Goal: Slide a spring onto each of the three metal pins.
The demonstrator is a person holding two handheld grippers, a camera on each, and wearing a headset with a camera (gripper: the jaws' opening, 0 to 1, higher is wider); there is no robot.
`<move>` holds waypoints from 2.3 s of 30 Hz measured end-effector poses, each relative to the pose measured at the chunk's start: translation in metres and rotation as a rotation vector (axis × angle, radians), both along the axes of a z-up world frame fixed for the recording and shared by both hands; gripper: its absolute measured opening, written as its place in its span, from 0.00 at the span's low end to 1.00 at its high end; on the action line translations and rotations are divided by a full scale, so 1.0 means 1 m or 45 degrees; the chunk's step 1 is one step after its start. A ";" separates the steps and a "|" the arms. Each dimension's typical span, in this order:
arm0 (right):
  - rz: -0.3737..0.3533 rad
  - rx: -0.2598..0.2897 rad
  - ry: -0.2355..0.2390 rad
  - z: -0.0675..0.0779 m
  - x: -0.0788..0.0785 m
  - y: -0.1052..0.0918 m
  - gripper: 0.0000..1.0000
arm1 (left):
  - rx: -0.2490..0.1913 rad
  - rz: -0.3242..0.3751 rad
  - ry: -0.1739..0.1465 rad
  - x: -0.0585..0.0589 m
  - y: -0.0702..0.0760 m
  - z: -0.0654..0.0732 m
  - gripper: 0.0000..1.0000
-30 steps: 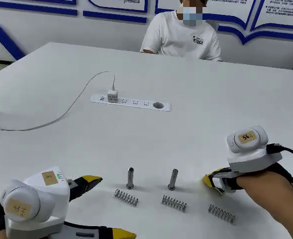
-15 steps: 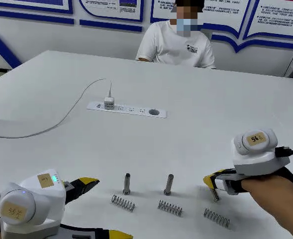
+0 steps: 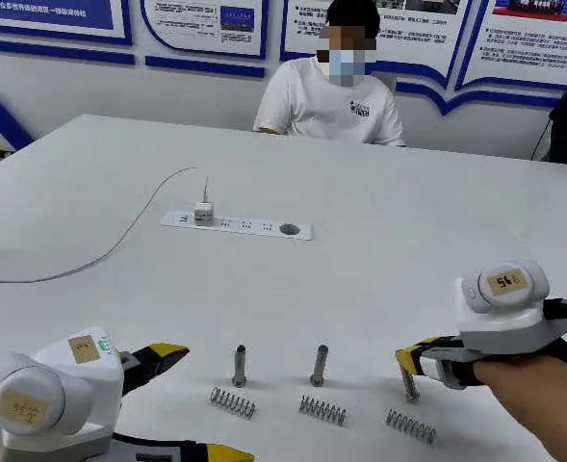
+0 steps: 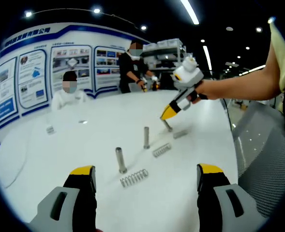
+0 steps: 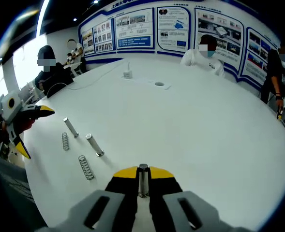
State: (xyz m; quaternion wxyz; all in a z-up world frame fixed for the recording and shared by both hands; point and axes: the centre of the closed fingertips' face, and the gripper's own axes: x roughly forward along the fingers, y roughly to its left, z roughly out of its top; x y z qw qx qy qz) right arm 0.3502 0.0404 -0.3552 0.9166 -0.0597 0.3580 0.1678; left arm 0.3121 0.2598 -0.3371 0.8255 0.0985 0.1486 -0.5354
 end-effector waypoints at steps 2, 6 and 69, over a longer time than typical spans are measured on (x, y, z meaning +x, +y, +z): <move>-0.005 0.002 -0.009 0.001 -0.003 -0.001 0.08 | -0.002 -0.001 -0.004 0.000 0.000 0.002 0.87; -0.015 0.007 -0.028 0.003 -0.010 -0.003 0.09 | -0.002 -0.006 -0.011 -0.001 -0.001 0.003 0.87; 0.531 -0.271 0.179 -0.036 -0.050 0.038 0.16 | 0.010 -0.045 -0.004 -0.009 -0.008 0.001 0.87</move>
